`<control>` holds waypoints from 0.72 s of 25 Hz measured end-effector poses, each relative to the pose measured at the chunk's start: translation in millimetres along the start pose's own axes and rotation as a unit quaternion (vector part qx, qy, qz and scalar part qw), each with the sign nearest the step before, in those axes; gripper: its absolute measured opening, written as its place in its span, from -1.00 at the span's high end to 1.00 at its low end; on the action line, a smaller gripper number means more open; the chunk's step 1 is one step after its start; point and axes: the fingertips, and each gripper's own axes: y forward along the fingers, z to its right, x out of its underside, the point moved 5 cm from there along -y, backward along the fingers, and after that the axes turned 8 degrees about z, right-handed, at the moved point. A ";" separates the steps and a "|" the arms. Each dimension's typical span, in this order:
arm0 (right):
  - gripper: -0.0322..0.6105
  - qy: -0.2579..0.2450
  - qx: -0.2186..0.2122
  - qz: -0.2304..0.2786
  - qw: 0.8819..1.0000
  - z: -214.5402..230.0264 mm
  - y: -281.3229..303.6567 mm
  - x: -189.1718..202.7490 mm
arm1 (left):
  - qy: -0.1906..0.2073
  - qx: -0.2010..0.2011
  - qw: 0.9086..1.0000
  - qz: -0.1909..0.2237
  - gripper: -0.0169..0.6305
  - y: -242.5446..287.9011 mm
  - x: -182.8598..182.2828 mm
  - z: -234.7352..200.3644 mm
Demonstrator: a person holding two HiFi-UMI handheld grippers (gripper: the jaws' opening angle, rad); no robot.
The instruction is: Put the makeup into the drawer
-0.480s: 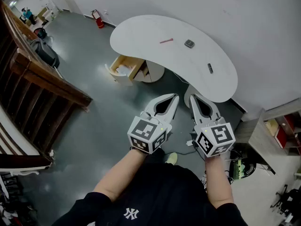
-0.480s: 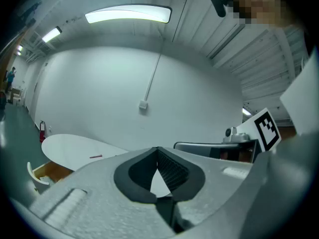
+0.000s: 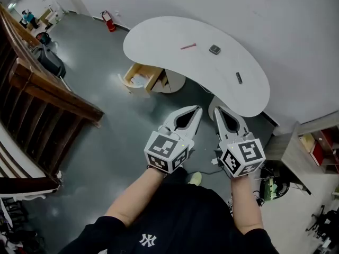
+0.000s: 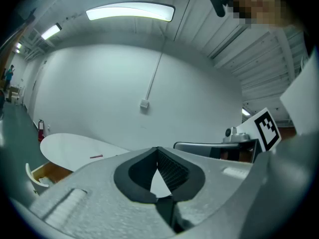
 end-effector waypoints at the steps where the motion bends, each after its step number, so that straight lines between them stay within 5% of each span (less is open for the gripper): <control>1: 0.86 0.002 -0.002 0.002 1.000 -0.6 3.4 0.2 | -0.001 0.001 1.000 0.000 0.92 1.0 -0.2 -3.9; 18: 0.85 -0.005 0.031 0.004 0.999 1.5 80.6 6.3 | -0.004 0.035 0.999 -0.010 0.91 29.4 -5.3 -85.5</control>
